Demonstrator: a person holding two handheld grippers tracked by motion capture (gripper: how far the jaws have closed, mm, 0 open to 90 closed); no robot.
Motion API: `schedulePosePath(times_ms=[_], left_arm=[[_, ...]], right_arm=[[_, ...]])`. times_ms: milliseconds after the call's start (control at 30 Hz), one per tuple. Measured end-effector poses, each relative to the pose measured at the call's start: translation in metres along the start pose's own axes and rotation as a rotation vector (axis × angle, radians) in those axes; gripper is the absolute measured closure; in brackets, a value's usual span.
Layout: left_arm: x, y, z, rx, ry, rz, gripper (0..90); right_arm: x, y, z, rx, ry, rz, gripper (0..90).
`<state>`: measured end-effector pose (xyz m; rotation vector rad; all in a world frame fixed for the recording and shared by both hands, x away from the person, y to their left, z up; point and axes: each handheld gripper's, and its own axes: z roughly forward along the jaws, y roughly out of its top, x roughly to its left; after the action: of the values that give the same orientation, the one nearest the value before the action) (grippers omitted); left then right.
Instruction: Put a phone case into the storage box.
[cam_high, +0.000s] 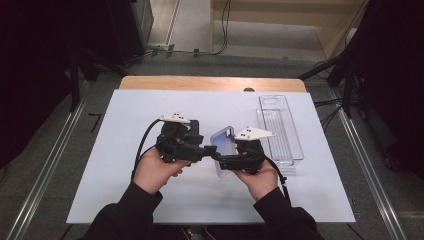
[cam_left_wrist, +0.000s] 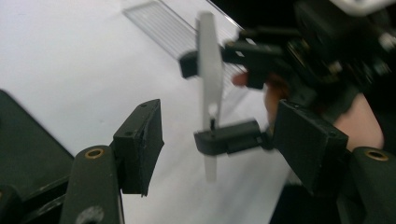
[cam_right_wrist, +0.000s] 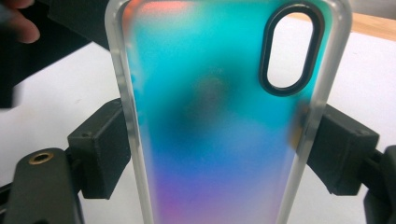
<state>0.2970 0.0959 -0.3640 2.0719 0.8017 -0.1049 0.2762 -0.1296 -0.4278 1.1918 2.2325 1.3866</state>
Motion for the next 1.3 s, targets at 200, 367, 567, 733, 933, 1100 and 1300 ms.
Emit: schedulePosePath(times_ms=[200,367,567,733,933,1100,1300], left_arm=[[0.005,-0.007,-0.004,0.033,-0.024,0.087,32.9],[0.015,-0.018,-0.007,0.034,-0.066,0.116,32.9],[0.027,-0.034,-0.006,0.059,-0.053,0.107,32.9],[0.03,-0.048,-0.008,0.027,-0.016,0.169,32.8],[0.037,-0.068,-0.014,0.025,-0.021,0.147,30.5],[0.042,-0.081,-0.018,0.019,-0.014,0.119,30.5],[0.045,-0.09,-0.024,0.013,-0.014,0.109,30.5]], right_arm=[[-0.009,0.005,-0.007,0.02,0.076,-0.043,15.1],[-0.018,0.008,-0.012,0.019,0.142,-0.051,15.1],[-0.025,0.013,-0.018,0.032,0.181,-0.076,15.1],[-0.031,0.018,-0.025,0.032,0.218,-0.091,15.1],[-0.04,0.023,-0.035,0.024,0.229,-0.099,15.1],[-0.048,0.027,-0.041,0.03,0.225,-0.093,15.1],[-0.055,0.032,-0.048,0.027,0.242,-0.098,15.1]])
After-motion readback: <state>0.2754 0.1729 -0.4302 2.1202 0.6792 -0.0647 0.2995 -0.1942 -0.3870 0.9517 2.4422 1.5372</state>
